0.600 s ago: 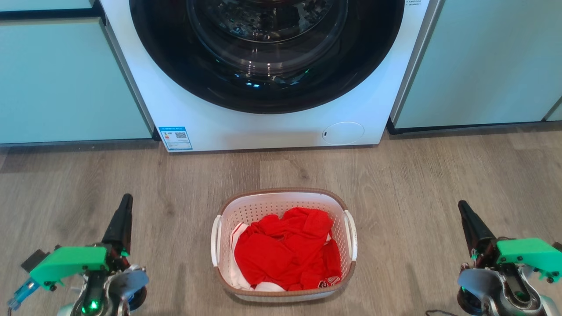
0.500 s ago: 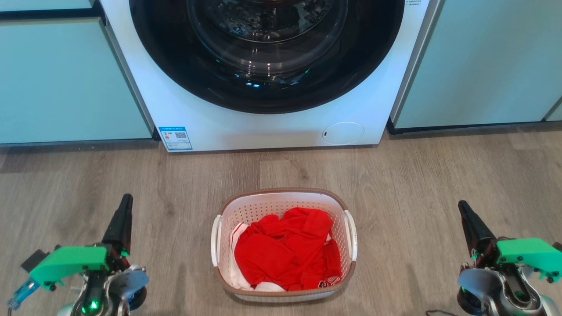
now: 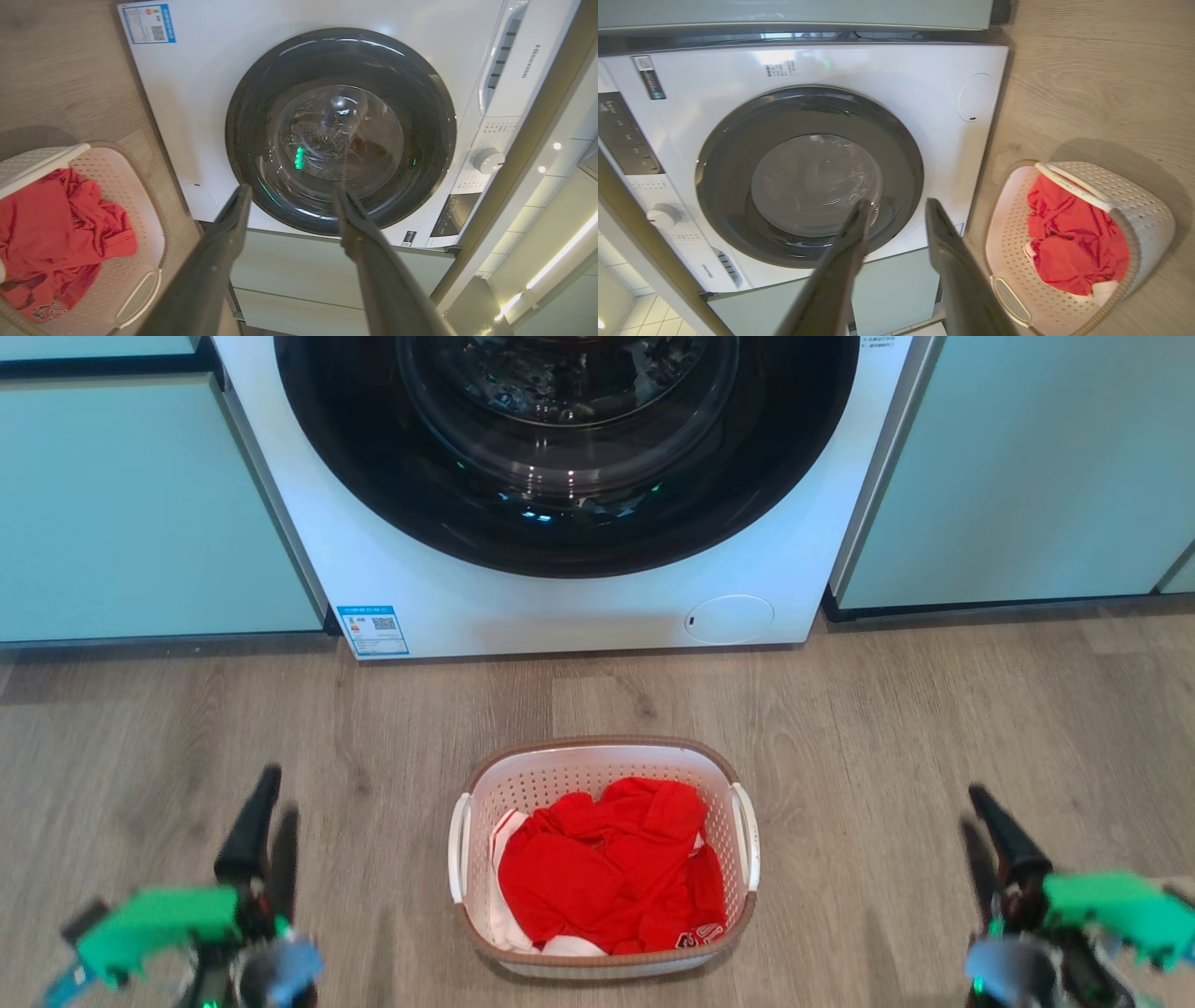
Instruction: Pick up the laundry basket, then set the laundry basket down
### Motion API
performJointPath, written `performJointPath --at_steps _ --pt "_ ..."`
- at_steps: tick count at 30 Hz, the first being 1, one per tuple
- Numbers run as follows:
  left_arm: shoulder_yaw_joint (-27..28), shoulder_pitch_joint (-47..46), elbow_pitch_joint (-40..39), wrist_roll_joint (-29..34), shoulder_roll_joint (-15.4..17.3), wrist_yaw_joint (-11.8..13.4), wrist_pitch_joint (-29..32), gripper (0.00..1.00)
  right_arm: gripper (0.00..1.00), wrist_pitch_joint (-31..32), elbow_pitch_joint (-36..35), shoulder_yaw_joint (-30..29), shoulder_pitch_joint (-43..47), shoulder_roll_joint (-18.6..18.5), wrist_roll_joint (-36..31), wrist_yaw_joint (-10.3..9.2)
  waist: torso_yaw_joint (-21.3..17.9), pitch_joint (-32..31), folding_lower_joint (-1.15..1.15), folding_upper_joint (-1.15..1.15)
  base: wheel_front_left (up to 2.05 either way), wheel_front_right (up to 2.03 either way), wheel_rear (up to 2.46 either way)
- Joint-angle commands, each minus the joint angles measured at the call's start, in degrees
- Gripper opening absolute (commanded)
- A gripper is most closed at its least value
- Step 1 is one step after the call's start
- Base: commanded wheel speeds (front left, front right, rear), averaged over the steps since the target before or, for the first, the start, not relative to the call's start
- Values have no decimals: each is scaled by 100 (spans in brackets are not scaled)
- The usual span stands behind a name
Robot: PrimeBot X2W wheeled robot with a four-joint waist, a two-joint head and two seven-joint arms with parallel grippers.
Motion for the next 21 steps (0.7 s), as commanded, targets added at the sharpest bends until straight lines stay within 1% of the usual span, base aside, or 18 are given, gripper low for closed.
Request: performJointPath --at_steps 1,13,21 --pt "-4 84 95 2 -5 0 -4 100 100 -4 98 13 73 13 -1 0 0 0 0 0 0 0 0" --pt "-47 172 7 121 -6 0 -178 100 100 -177 84 161 107 11 -83 1 -5 1 0 0 0 0 0" --pt "-46 166 -159 401 -3 27 -312 100 100 -311 37 213 79 5 -342 2 -8 3 0 0 0 0 0"
